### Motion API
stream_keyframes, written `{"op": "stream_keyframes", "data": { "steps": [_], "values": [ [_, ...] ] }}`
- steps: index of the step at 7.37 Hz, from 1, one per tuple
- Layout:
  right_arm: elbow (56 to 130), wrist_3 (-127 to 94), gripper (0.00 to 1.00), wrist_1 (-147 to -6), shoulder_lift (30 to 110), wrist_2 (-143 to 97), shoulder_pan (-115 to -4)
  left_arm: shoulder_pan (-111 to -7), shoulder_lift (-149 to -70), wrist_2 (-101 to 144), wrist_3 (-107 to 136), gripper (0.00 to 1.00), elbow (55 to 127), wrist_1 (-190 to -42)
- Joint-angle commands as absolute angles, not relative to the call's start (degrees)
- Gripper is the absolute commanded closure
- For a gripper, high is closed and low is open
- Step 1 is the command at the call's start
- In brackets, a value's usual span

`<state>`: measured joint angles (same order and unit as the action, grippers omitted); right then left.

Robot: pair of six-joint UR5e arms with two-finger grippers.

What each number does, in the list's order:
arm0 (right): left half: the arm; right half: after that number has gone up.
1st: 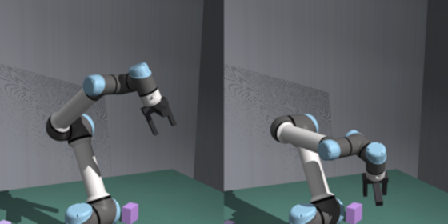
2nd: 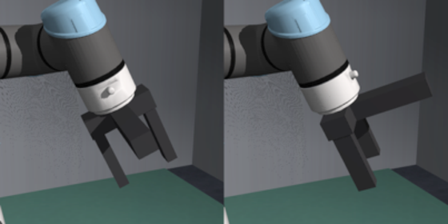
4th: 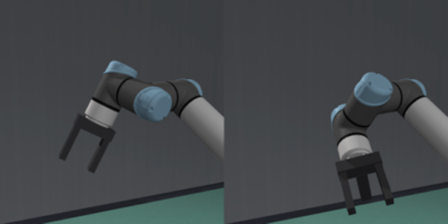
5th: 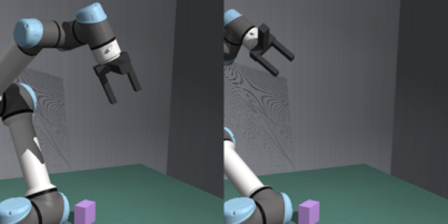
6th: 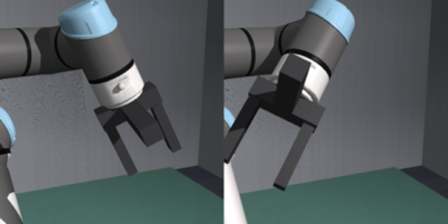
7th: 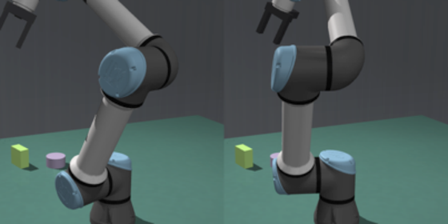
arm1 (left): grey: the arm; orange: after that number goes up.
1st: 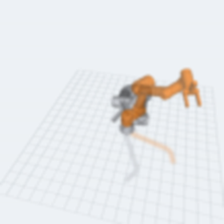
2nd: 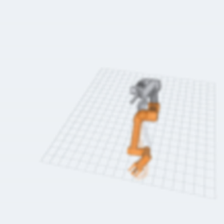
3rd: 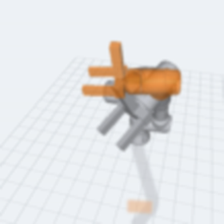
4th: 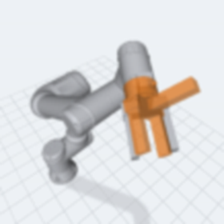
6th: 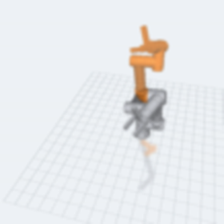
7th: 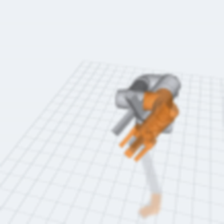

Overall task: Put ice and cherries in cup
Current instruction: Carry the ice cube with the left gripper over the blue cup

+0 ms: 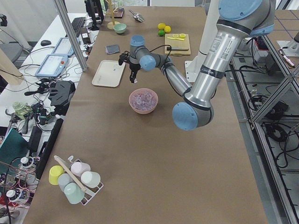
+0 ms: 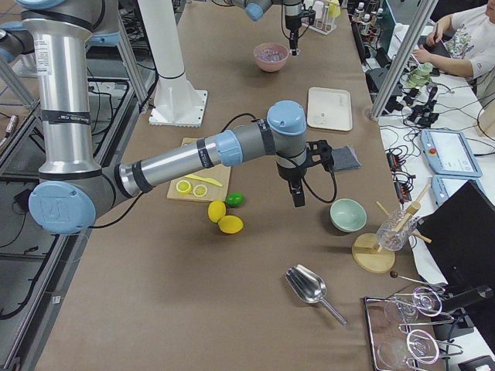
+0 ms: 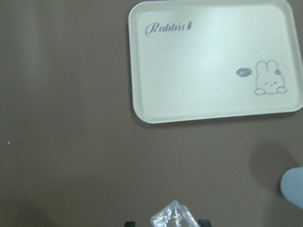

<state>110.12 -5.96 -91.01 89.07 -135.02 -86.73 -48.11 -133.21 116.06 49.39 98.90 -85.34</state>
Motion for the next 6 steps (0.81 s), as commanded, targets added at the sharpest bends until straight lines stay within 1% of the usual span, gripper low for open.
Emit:
{"op": "stream_keyframes", "data": {
  "steps": [1,2,3,6],
  "values": [
    [109.7,-5.9,0.00,-91.2,89.1,-135.5,-86.9,-44.6,-147.9,114.8,57.1,1.00,85.4,-90.0],
    [109.7,-5.8,0.00,-91.4,89.6,-135.4,-86.9,-42.5,-153.2,111.6,59.0,1.00,76.6,-94.5],
    [109.3,-5.4,0.00,-91.3,90.2,-135.5,-87.2,-40.1,-154.1,106.6,59.7,1.00,73.4,-97.5],
    [109.6,-5.4,0.00,-91.3,90.7,-135.6,-88.3,-35.8,-153.5,100.5,59.9,1.00,70.3,-99.8]
  ]
}}
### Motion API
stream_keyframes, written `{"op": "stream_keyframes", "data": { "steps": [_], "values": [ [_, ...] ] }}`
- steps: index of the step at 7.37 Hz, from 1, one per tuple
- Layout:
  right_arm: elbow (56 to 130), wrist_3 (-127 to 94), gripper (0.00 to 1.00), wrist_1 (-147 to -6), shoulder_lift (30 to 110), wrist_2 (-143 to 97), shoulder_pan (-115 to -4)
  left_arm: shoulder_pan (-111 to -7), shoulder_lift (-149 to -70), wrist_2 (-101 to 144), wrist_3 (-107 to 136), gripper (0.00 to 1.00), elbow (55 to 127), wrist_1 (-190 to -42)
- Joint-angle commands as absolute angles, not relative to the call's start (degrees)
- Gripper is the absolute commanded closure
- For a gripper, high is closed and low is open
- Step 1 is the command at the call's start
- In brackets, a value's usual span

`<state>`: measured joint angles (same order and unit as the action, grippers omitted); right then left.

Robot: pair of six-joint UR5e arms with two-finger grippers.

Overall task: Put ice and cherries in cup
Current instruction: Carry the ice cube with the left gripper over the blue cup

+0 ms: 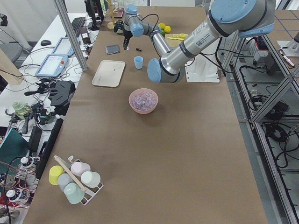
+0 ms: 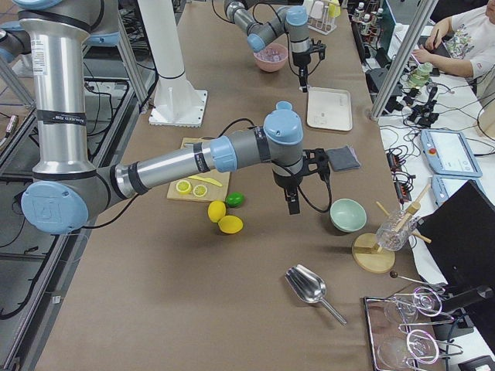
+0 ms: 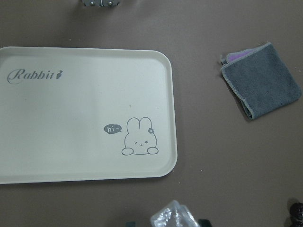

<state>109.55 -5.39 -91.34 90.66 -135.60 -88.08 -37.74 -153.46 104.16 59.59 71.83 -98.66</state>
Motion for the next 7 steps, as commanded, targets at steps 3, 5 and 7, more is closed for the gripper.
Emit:
{"op": "stream_keyframes", "data": {
  "steps": [3,5,7],
  "values": [
    [109.5,-5.4,0.00,-91.4,90.2,-135.9,-88.3,-35.5,-150.1,100.8,60.2,1.00,73.3,-100.0],
    [109.4,-5.8,0.00,-91.4,90.2,-136.3,-88.3,-34.9,-148.5,100.9,60.3,1.00,74.6,-100.2],
    [109.1,-6.0,0.00,-91.3,89.8,-135.8,-88.3,-34.8,-149.1,102.2,60.4,1.00,75.2,-99.7]
  ]
}}
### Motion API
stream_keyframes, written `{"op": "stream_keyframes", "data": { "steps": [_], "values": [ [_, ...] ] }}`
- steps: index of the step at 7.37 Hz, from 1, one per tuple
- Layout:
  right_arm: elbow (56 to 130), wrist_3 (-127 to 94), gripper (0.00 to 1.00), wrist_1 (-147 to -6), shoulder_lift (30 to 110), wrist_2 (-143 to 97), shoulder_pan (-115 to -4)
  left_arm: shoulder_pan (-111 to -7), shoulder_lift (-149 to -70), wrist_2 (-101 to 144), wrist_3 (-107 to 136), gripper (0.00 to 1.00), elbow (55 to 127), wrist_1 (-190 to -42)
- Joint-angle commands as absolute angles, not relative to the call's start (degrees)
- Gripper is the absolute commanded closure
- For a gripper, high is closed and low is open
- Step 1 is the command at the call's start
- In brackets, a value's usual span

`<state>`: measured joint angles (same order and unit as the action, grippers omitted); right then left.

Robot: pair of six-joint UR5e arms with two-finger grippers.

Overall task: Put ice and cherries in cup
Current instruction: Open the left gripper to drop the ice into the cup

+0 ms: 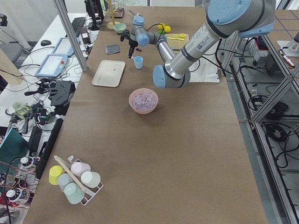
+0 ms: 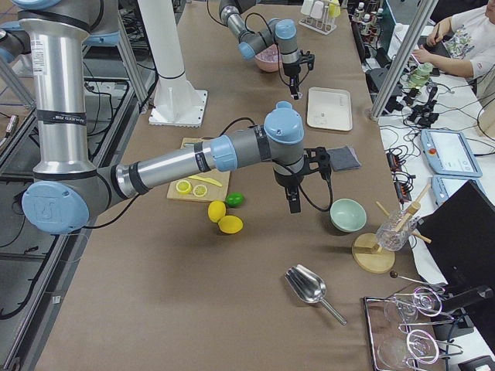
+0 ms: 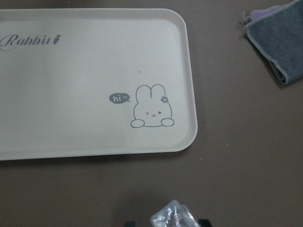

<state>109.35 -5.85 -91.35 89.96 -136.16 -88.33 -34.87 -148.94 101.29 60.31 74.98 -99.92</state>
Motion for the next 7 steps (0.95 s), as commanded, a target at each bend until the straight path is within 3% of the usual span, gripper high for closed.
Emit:
{"op": "stream_keyframes", "data": {
  "steps": [1,5,6,7],
  "values": [
    [109.1,-6.1,0.00,-91.3,89.5,-136.1,-88.3,-34.7,-148.9,102.2,60.4,1.00,75.2,-99.7],
    [108.0,-6.1,0.01,-91.4,88.6,-136.1,-88.3,-33.6,-148.7,102.2,60.5,1.00,75.3,-100.1],
    [108.1,-6.1,0.00,-91.2,89.1,-136.2,-88.2,-33.1,-148.3,102.2,60.3,0.69,75.2,-100.3],
    [108.2,-6.2,0.00,-91.1,89.2,-136.3,-88.2,-33.0,-148.4,102.2,60.2,0.68,75.0,-100.4]
  ]
}}
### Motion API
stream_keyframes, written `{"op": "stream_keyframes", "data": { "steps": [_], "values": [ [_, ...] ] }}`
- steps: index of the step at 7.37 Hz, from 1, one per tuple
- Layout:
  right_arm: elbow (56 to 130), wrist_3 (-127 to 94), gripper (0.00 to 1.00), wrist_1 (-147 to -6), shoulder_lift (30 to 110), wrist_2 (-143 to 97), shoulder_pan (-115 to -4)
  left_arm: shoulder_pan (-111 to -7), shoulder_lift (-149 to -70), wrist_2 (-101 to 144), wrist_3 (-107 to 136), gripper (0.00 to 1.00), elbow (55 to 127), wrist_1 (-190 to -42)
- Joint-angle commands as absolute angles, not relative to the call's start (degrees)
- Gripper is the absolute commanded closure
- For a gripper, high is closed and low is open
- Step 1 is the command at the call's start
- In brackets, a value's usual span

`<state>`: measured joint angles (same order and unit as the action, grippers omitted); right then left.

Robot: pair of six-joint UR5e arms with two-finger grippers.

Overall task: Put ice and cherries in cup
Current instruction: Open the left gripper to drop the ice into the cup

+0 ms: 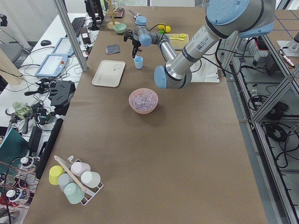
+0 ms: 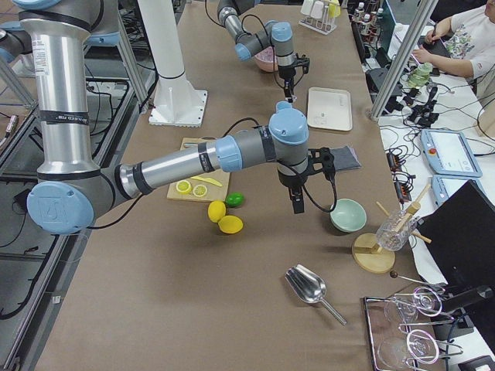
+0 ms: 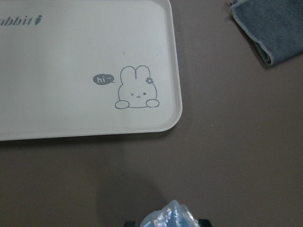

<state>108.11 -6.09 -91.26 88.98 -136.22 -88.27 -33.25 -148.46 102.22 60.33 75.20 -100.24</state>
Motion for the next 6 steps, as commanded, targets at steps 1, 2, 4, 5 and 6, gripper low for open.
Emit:
{"op": "stream_keyframes", "data": {
  "steps": [1,2,4,5,6],
  "values": [
    [108.2,-6.2,0.00,-91.1,89.4,-136.3,-88.3,-32.8,-148.4,102.1,60.4,0.43,75.0,-100.5],
    [108.2,-6.2,0.00,-91.1,89.4,-136.4,-88.2,-32.6,-148.4,102.1,60.5,0.15,75.2,-100.5],
    [108.3,-6.2,0.01,-91.1,89.4,-136.5,-88.2,-33.0,-148.1,102.4,60.3,0.02,77.7,-100.7],
    [108.3,-8.3,0.01,-91.1,88.2,-137.3,-87.4,-36.6,-143.5,107.1,59.8,0.02,82.7,-99.7],
    [108.8,-15.5,0.01,-90.8,85.2,-138.4,-83.4,-41.7,-138.3,113.4,58.5,0.02,86.7,-99.1]
  ]
}}
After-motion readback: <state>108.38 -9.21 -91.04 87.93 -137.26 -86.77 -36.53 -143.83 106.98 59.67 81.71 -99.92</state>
